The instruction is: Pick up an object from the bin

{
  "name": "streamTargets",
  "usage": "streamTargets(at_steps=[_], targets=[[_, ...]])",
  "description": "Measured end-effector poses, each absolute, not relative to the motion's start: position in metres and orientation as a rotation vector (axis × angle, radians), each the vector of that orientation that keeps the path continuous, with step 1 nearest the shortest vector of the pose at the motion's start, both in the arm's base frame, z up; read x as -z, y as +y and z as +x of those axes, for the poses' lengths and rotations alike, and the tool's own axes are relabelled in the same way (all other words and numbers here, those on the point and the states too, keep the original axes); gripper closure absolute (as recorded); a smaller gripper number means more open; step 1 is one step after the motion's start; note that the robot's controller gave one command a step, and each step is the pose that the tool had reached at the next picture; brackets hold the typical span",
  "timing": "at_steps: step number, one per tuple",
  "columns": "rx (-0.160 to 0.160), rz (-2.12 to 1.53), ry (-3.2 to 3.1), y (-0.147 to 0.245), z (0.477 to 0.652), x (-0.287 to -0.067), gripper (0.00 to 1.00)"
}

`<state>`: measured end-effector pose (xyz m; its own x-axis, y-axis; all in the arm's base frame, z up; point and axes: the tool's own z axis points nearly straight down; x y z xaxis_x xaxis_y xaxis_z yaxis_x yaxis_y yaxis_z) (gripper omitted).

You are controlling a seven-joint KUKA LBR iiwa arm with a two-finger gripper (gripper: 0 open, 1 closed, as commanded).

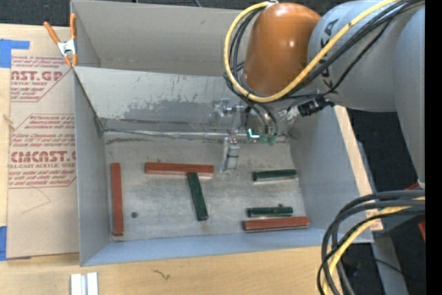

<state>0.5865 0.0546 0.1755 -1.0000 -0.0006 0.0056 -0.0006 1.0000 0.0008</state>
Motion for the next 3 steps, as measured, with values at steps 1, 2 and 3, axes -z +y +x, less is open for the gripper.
streamTargets(at_steps=[1, 2, 3], targets=[[0.000, 0.100, -3.134, 0.061, 0.569, -0.065, 0.00], [0.002, 0.100, -3.142, 0.061, 0.572, -0.070, 1.00], [0.002, 0.192, -3.145, 0.078, 0.570, -0.168, 1.00]])
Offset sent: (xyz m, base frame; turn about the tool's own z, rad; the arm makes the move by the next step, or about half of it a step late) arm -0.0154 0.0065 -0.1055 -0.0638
